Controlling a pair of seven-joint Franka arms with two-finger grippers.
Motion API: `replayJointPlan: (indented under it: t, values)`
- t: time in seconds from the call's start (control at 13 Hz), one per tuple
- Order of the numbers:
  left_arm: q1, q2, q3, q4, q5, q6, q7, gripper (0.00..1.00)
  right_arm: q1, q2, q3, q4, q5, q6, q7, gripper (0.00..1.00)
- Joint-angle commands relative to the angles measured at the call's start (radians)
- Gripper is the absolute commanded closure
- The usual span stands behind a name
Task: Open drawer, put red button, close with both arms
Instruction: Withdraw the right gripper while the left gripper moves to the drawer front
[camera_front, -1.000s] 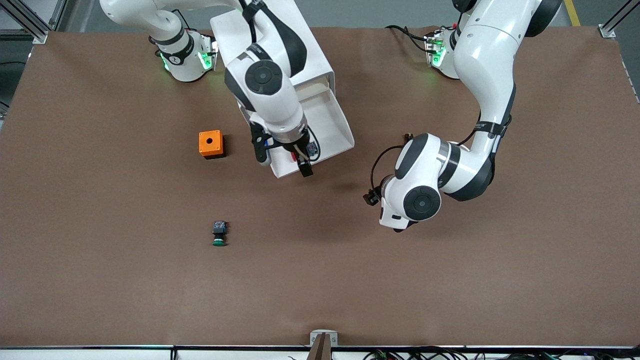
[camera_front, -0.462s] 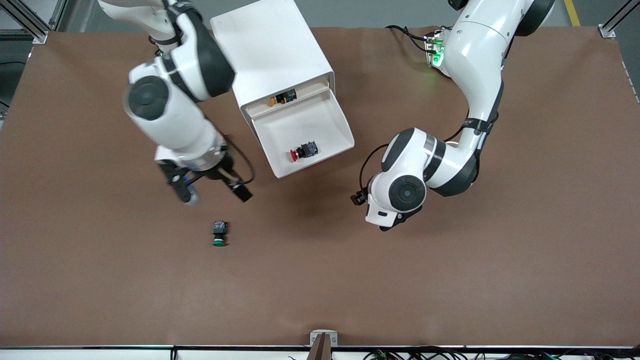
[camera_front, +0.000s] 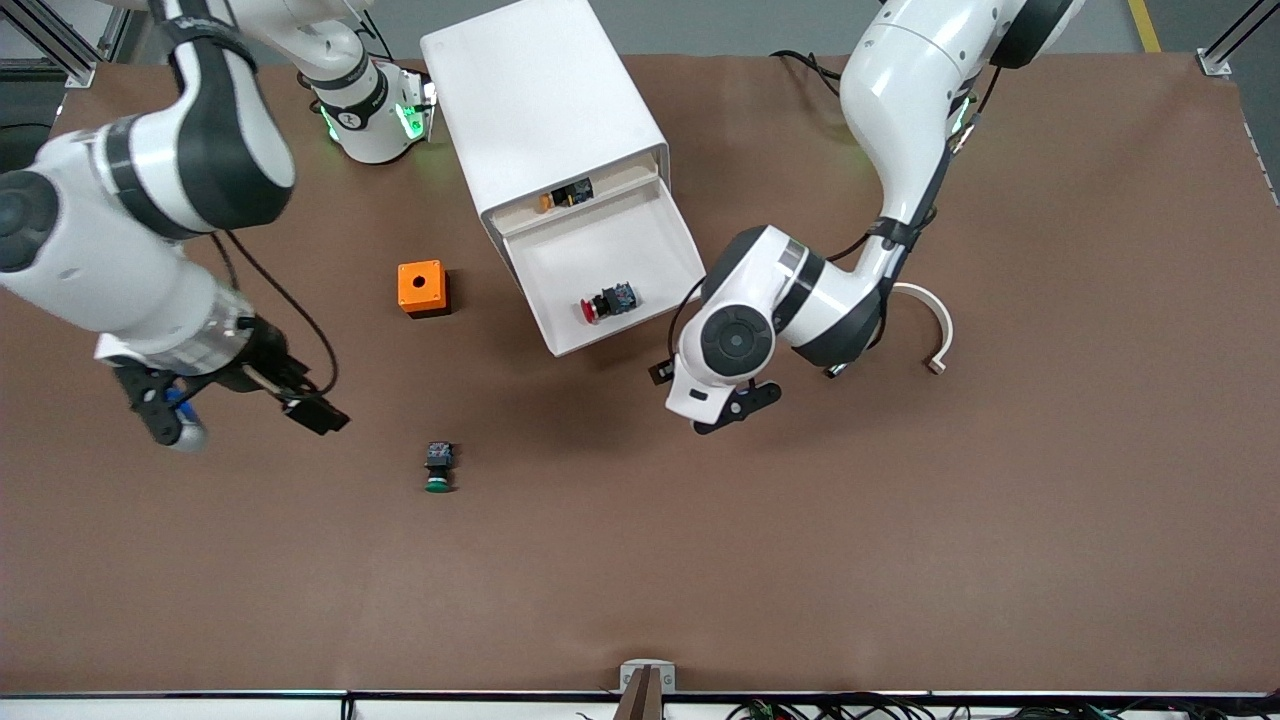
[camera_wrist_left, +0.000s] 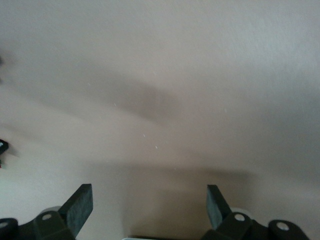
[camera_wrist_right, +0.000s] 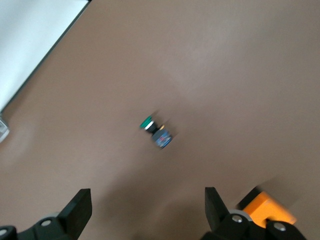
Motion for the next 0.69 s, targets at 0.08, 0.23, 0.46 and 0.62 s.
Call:
replayJointPlan:
  t: [0.08, 0.23, 0.46, 0.62]
  values:
    - [-0.045, -0.003, 0.004, -0.008, 0.020, 0.013, 0.003, 0.00, -0.148, -0.075, 0.022, -0.026, -0.001, -0.057, -0.434, 0.00]
    - [-0.074, -0.013, 0.003, -0.008, 0.010, 0.012, -0.010, 0.00, -0.185, -0.138, 0.019, -0.053, -0.004, -0.074, -0.621, 0.00]
    - [-0.123, -0.013, -0.022, -0.009, 0.004, 0.012, -0.011, 0.00, -0.227, -0.242, 0.021, -0.105, -0.025, -0.103, -0.784, 0.00]
    - [-0.169, -0.012, -0.022, -0.009, 0.002, 0.012, -0.028, 0.00, -0.219, -0.299, 0.027, -0.128, -0.100, -0.097, -0.798, 0.00]
